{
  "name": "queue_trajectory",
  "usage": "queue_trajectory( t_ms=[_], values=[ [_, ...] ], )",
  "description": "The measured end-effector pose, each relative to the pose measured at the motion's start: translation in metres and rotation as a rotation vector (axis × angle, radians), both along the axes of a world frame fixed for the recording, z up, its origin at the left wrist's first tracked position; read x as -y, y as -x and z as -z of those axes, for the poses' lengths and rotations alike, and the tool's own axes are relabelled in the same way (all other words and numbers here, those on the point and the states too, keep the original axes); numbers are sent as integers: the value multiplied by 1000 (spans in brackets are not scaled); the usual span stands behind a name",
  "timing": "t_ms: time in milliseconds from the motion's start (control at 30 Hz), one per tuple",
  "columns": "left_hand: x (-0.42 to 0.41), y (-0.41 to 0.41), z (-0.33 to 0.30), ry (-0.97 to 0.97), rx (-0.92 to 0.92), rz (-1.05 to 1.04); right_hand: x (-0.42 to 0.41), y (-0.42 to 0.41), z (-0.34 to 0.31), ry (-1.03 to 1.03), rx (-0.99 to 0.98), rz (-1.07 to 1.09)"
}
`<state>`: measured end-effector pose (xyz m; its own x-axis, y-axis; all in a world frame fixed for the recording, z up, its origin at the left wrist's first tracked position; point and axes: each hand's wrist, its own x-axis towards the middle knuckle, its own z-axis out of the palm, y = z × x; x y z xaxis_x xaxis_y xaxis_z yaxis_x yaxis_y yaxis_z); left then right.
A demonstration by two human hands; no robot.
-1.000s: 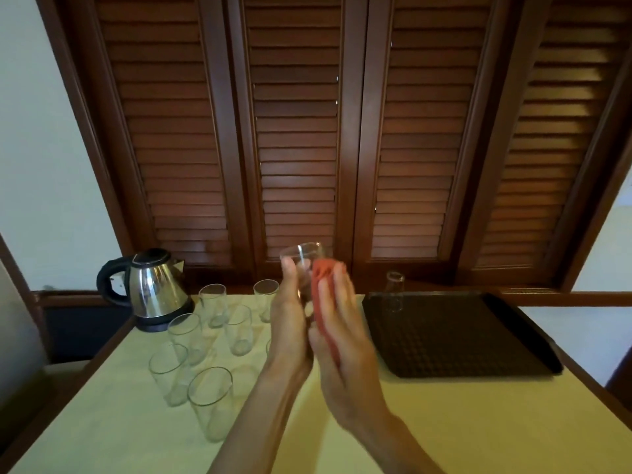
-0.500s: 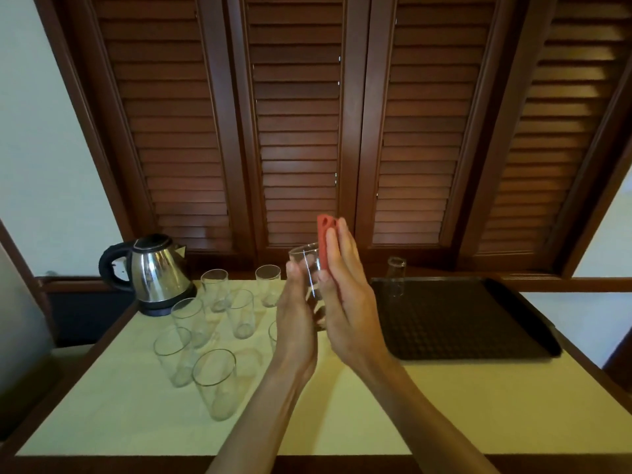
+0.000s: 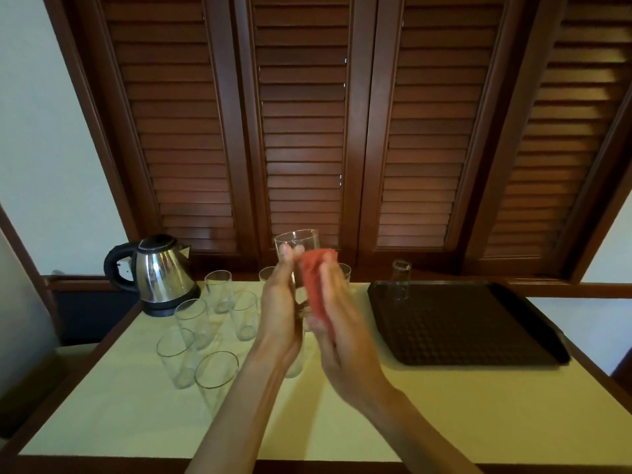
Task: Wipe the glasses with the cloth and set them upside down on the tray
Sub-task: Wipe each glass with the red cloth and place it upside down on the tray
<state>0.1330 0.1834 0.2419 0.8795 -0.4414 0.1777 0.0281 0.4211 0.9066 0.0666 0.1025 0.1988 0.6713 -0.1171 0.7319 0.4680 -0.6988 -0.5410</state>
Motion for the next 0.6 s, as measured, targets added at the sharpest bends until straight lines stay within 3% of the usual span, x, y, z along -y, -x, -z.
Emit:
queue_trajectory(
  t_ms=[100,267,367,400,533,600],
  values=[
    [6,10,8,-71,90,-33,14,-8,-16,-230,21,57],
    [5,-4,8,30,-17,-63,0,-4,6,129,135,48],
    [10,11,14,-61,33,26,12,-14,-20,-161,116,99],
    [11,13,17,-63,28,42,14,-15,-28,-175,118,114],
    [6,-1,6,-6,2,32,4,-5,-1,90,97,63],
    [9,-1,6,-40,80,4,11,-8,1,-67,77,44]
  ],
)
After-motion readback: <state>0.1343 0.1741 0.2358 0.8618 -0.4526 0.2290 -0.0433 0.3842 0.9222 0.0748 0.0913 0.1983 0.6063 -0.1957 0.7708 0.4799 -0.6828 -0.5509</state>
